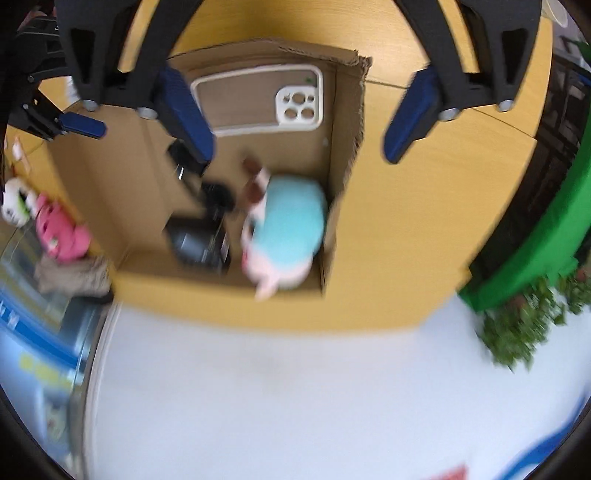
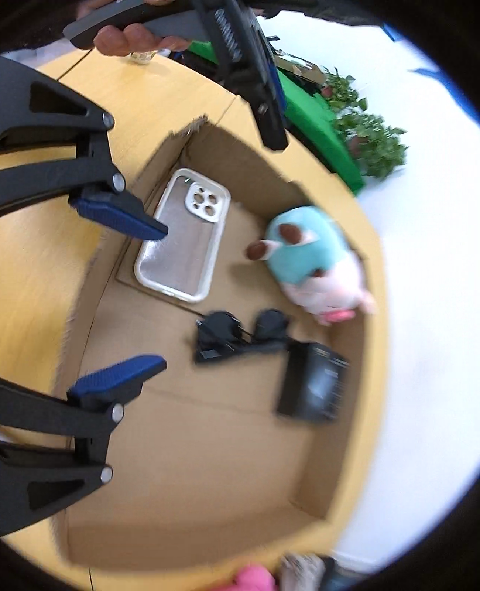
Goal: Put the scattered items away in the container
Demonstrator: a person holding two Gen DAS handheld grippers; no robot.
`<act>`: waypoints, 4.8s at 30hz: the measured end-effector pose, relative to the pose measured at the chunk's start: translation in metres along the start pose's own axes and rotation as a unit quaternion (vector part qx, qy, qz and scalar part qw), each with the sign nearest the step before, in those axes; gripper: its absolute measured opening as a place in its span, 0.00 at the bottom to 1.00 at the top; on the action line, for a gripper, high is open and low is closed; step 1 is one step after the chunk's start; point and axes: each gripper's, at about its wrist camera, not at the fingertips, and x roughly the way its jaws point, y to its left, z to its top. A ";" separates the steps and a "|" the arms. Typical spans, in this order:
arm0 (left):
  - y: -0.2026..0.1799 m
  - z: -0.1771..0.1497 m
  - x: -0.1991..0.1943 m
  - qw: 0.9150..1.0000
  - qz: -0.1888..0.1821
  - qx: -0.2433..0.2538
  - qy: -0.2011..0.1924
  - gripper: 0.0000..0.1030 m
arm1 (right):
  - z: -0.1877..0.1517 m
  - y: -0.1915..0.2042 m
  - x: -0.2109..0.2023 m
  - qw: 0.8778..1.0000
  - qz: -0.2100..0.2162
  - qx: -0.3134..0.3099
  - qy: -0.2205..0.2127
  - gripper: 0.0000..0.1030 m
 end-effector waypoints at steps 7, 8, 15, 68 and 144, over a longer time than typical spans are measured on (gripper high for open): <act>-0.020 -0.010 -0.044 0.998 0.000 -0.023 -0.058 1.00 | -0.021 -0.012 -0.055 0.996 -0.061 0.016 -0.068 0.75; -0.024 -0.012 -0.046 0.998 -0.002 -0.020 -0.058 1.00 | -0.024 -0.014 -0.061 0.995 -0.066 0.014 -0.072 0.75; -0.053 -0.025 -0.064 0.998 -0.020 -0.008 -0.059 1.00 | -0.042 -0.017 -0.086 0.994 -0.071 0.013 -0.082 0.75; -0.101 -0.045 -0.044 0.998 -0.061 0.021 -0.014 1.00 | -0.068 -0.063 -0.085 0.993 -0.076 0.064 -0.063 0.75; -0.219 0.119 0.076 0.919 -0.359 0.084 0.141 0.50 | 0.041 -0.121 -0.102 0.992 0.039 0.041 -0.112 0.56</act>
